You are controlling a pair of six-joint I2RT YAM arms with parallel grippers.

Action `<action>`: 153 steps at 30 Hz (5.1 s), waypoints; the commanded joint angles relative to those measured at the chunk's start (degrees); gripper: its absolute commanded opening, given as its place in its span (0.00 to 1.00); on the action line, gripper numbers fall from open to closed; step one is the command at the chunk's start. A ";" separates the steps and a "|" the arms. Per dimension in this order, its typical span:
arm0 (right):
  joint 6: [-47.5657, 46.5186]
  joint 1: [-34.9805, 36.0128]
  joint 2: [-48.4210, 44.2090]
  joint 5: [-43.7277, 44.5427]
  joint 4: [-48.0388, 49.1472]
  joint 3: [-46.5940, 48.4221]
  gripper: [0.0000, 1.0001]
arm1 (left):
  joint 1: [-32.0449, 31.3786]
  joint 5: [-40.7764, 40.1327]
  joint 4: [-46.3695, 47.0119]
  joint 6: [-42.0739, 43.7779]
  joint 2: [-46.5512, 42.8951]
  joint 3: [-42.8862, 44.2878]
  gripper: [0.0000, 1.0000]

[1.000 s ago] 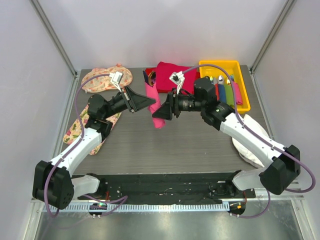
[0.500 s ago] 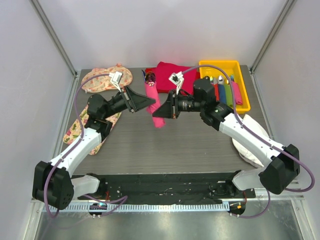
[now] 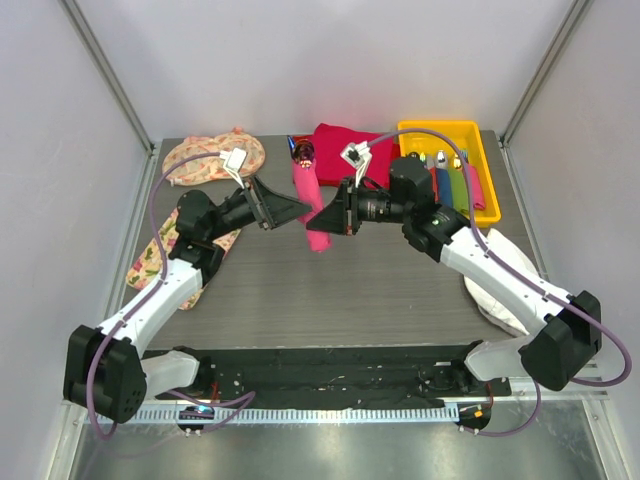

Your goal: Place the utensils on the paper napkin and roll it up

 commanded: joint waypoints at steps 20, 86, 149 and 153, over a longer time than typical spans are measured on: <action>-3.94 -0.12 -2.42 -0.66 1.25 2.31 0.18 | -0.18 1.07 6.00 -0.26 -1.17 -0.01 0.00; 20.49 -6.10 3.73 -4.62 19.79 4.77 0.31 | -2.82 3.18 12.33 -1.58 0.76 0.08 0.00; 1.62 -40.72 18.40 -23.07 0.47 11.96 0.01 | -0.80 0.89 0.03 4.92 1.73 -0.36 0.83; -4.89 -43.54 25.94 -22.64 -6.20 16.97 0.01 | -0.80 1.15 0.12 5.28 2.43 -0.63 0.83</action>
